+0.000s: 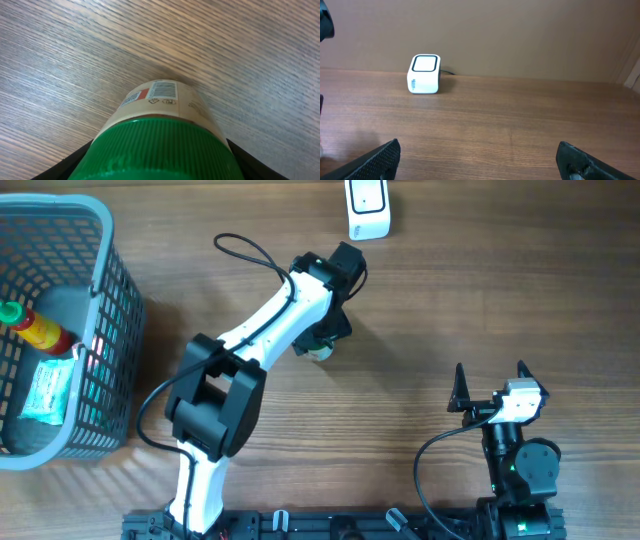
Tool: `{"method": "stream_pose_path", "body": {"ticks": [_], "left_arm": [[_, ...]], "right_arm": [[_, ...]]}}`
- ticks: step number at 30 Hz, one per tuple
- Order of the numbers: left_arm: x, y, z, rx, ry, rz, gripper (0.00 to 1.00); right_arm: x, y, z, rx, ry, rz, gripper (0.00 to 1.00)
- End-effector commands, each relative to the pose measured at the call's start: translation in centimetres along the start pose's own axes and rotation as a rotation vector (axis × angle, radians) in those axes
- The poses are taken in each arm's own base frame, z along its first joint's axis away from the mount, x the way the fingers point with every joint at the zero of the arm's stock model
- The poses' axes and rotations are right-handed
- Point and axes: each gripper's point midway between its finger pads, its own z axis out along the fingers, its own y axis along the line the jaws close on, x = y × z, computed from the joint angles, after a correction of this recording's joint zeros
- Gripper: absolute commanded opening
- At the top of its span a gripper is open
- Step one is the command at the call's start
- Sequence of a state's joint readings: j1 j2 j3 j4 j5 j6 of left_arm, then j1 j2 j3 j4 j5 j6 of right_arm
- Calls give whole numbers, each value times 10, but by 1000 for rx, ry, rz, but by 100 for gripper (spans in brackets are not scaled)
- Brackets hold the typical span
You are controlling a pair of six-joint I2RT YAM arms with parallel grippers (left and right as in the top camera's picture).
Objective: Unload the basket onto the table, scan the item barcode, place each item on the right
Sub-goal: 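Lift the jar out and carry it toward the white scanner, then set the jar down on the table near the scanner, release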
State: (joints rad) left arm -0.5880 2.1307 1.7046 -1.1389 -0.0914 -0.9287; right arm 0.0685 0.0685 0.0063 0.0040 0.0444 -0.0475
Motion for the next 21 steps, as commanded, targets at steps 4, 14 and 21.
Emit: {"method": "stream_pose_path", "body": {"ticks": [4, 14, 21], "left_arm": [[-4, -10, -1, -17, -85, 43, 69], [-2, -32, -4, 47, -125, 66, 79], [-2, -29, -5, 39, -125, 73, 96]], "right_arm": [[-1, 2, 0, -12, -3, -5, 100], [-1, 2, 0, -12, -3, -4, 100], [-1, 2, 0, -12, -3, -4, 100]]}}
